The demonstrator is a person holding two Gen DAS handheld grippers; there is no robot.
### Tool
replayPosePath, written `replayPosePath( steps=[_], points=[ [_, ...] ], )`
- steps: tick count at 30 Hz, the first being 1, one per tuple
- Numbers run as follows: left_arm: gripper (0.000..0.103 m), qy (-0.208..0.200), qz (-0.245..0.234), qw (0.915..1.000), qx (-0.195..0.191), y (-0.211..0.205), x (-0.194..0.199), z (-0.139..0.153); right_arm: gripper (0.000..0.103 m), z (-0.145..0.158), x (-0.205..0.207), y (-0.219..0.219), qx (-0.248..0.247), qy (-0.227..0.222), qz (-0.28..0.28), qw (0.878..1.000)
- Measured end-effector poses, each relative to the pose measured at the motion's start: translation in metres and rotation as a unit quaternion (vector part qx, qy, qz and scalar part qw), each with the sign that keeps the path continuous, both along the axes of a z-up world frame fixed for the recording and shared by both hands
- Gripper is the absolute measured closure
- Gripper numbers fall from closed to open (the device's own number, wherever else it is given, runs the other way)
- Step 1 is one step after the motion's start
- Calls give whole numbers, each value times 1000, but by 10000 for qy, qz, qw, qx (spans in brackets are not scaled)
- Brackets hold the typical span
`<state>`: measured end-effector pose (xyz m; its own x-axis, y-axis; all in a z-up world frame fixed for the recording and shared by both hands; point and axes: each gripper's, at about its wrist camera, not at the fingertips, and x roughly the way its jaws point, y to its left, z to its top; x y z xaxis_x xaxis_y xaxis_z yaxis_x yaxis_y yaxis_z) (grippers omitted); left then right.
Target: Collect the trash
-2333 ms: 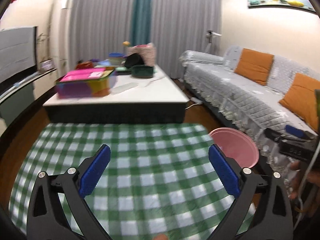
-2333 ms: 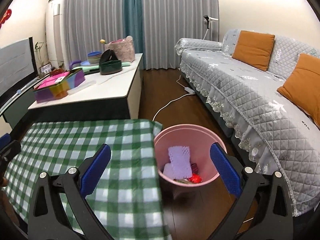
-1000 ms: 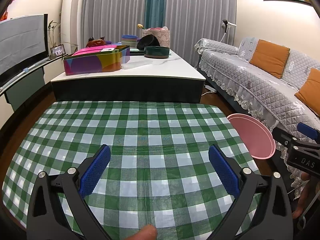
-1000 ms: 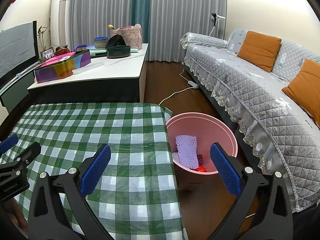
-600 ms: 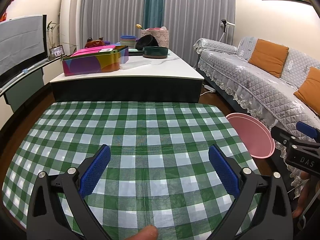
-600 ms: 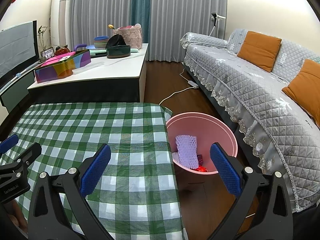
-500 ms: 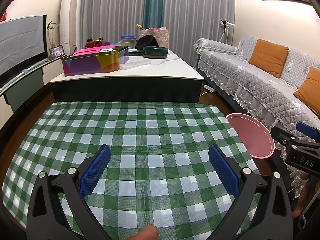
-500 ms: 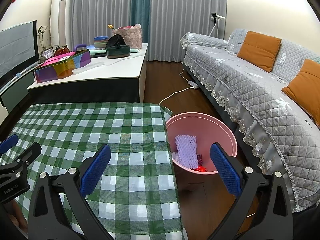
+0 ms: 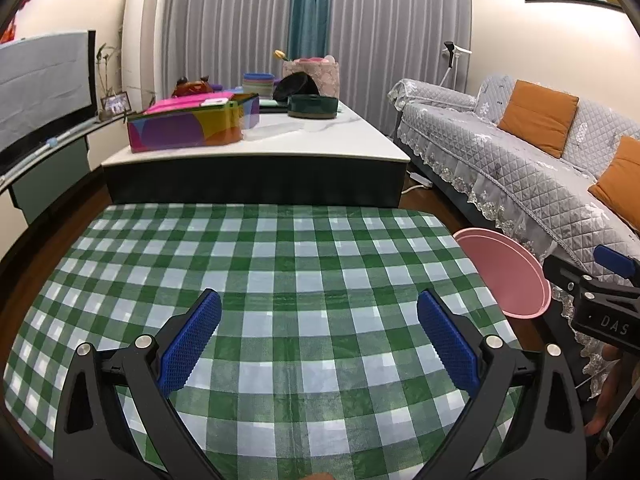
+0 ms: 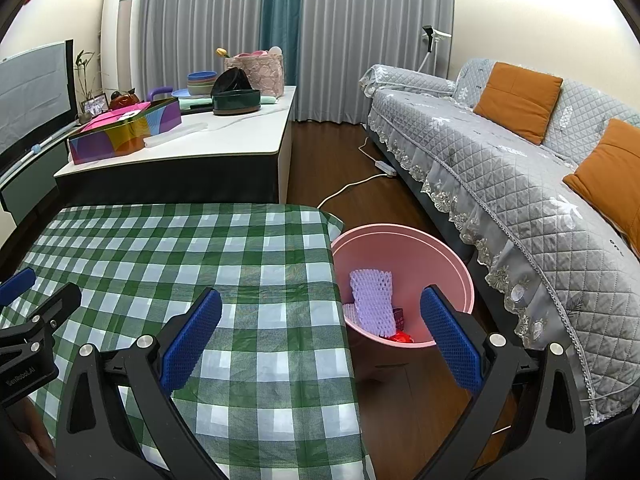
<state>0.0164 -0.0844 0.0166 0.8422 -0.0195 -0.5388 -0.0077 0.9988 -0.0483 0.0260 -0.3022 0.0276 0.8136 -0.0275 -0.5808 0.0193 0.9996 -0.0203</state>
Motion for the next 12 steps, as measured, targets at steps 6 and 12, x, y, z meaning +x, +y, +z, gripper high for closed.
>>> replayPosePath(
  steps=[6, 12],
  points=[
    [8, -42, -5, 9999, 119, -2, 1, -2, 5, 0, 0, 0, 2, 8, 2, 10000],
    [8, 46, -3, 10000, 47, 1, 3, -3, 5, -2, 0, -2, 9, 23, -5, 10000]
  ],
)
